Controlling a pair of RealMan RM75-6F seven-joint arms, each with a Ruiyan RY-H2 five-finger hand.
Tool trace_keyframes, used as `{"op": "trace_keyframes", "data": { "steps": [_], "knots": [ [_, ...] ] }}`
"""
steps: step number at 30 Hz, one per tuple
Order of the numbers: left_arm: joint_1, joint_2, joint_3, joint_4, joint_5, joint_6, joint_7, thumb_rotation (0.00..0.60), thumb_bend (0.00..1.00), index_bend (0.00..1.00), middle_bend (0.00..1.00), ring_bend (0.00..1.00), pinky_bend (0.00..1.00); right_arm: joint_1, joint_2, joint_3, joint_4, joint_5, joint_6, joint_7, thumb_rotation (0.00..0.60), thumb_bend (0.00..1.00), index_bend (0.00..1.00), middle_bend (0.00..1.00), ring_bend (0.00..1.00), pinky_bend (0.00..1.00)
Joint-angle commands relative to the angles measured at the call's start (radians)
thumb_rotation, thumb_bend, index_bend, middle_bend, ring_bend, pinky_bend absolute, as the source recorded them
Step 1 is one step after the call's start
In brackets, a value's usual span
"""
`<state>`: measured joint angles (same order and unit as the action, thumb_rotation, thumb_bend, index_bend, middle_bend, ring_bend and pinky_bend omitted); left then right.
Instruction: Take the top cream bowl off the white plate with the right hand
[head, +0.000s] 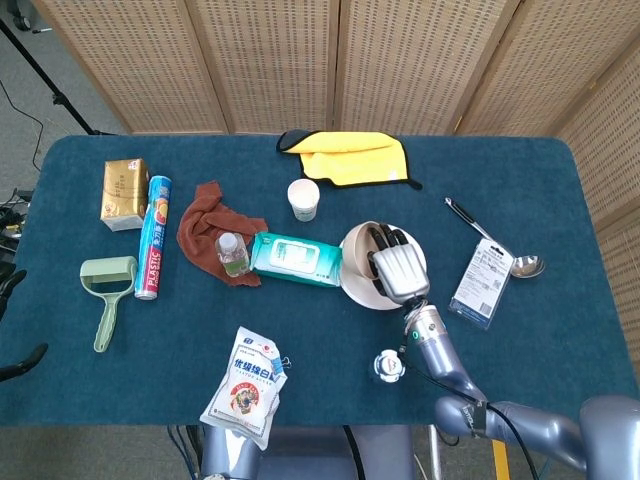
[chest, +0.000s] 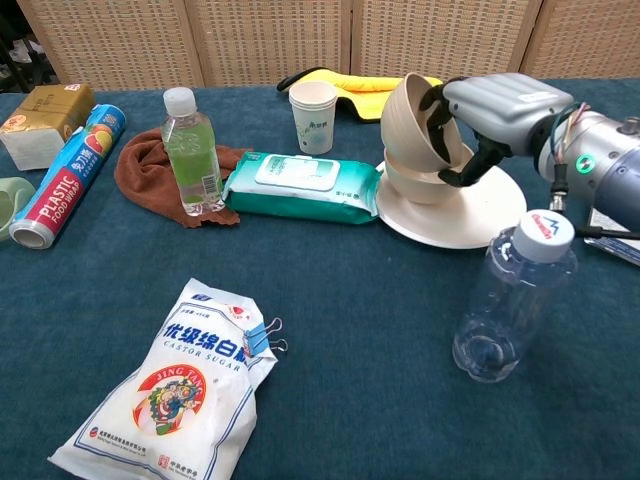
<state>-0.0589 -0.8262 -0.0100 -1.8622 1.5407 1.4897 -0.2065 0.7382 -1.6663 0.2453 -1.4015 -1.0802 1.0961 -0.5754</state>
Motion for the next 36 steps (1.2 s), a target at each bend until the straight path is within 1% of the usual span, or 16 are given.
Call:
{"op": "trace_keyframes", "data": {
  "steps": [1, 5, 7, 8, 9, 10, 12, 13, 16, 18, 20, 24, 26, 30, 36],
  "knots": [
    [0.001, 0.001, 0.001, 0.002, 0.002, 0.001, -0.004, 0.600, 0.26, 0.00, 0.00, 0.00, 0.00, -0.004, 0.054, -0.007, -0.070, -0.039, 0.030, -0.030, 0.600, 0.47, 0.68, 0.13, 0.09, 0.16],
    [0.002, 0.003, 0.001, 0.003, 0.005, 0.004, -0.010, 0.600, 0.25, 0.00, 0.00, 0.00, 0.00, -0.013, 0.115, -0.020, -0.125, -0.077, 0.050, -0.054, 0.600, 0.47, 0.68, 0.13, 0.08, 0.16],
    [0.004, 0.004, 0.003, 0.003, 0.010, 0.007, -0.014, 0.600, 0.25, 0.00, 0.00, 0.00, 0.00, -0.031, 0.198, -0.047, -0.176, -0.119, 0.065, -0.086, 0.600, 0.47, 0.68, 0.13, 0.08, 0.16],
    [0.004, 0.005, 0.004, 0.004, 0.012, 0.008, -0.016, 0.600, 0.25, 0.00, 0.00, 0.00, 0.00, -0.036, 0.225, -0.055, -0.193, -0.126, 0.063, -0.092, 0.600, 0.47, 0.68, 0.13, 0.08, 0.16],
    [0.005, 0.005, 0.004, 0.004, 0.013, 0.008, -0.016, 0.600, 0.25, 0.00, 0.00, 0.00, 0.00, -0.040, 0.245, -0.062, -0.201, -0.130, 0.062, -0.100, 0.600, 0.47, 0.68, 0.13, 0.08, 0.16],
    [0.006, 0.005, 0.005, 0.004, 0.015, 0.009, -0.016, 0.600, 0.25, 0.00, 0.00, 0.00, 0.00, -0.053, 0.291, -0.079, -0.216, -0.139, 0.064, -0.123, 0.600, 0.47, 0.68, 0.13, 0.08, 0.16],
    [0.007, 0.005, 0.007, 0.003, 0.019, 0.012, -0.017, 0.600, 0.26, 0.00, 0.00, 0.00, 0.00, -0.070, 0.356, -0.103, -0.241, -0.159, 0.064, -0.131, 0.600, 0.47, 0.68, 0.13, 0.08, 0.16],
    [0.008, 0.005, 0.008, 0.003, 0.022, 0.014, -0.016, 0.600, 0.26, 0.00, 0.00, 0.00, 0.00, -0.083, 0.394, -0.120, -0.243, -0.175, 0.067, -0.136, 0.600, 0.47, 0.68, 0.13, 0.08, 0.16],
    [0.009, 0.003, 0.009, 0.001, 0.025, 0.015, -0.010, 0.600, 0.25, 0.00, 0.00, 0.00, 0.00, -0.113, 0.472, -0.157, -0.246, -0.197, 0.063, -0.126, 0.600, 0.47, 0.68, 0.13, 0.09, 0.16],
    [0.009, 0.002, 0.010, -0.001, 0.027, 0.014, -0.003, 0.600, 0.25, 0.00, 0.00, 0.00, 0.00, -0.131, 0.505, -0.178, -0.239, -0.213, 0.062, -0.113, 0.600, 0.48, 0.68, 0.13, 0.09, 0.16],
    [0.008, -0.001, 0.012, -0.004, 0.030, 0.013, 0.007, 0.600, 0.25, 0.00, 0.00, 0.00, 0.00, -0.155, 0.538, -0.209, -0.222, -0.240, 0.064, -0.095, 0.600, 0.49, 0.68, 0.13, 0.08, 0.16],
    [0.008, -0.008, 0.013, -0.009, 0.032, 0.012, 0.027, 0.600, 0.25, 0.00, 0.00, 0.00, 0.00, -0.197, 0.560, -0.257, -0.182, -0.296, 0.077, -0.047, 0.600, 0.49, 0.68, 0.13, 0.09, 0.16],
    [0.006, -0.011, 0.013, -0.012, 0.032, 0.008, 0.041, 0.600, 0.25, 0.00, 0.00, 0.00, 0.00, -0.218, 0.559, -0.288, -0.159, -0.340, 0.082, -0.030, 0.600, 0.50, 0.68, 0.13, 0.09, 0.16],
    [0.004, -0.014, 0.013, -0.018, 0.029, 0.003, 0.054, 0.600, 0.26, 0.00, 0.00, 0.00, 0.00, -0.234, 0.541, -0.332, -0.122, -0.426, 0.083, -0.024, 0.600, 0.51, 0.68, 0.13, 0.08, 0.16],
    [0.002, -0.021, 0.013, -0.023, 0.024, -0.002, 0.076, 0.600, 0.25, 0.00, 0.00, 0.00, 0.00, -0.240, 0.480, -0.348, -0.049, -0.482, 0.064, -0.018, 0.600, 0.52, 0.68, 0.13, 0.08, 0.16]
  ]
}}
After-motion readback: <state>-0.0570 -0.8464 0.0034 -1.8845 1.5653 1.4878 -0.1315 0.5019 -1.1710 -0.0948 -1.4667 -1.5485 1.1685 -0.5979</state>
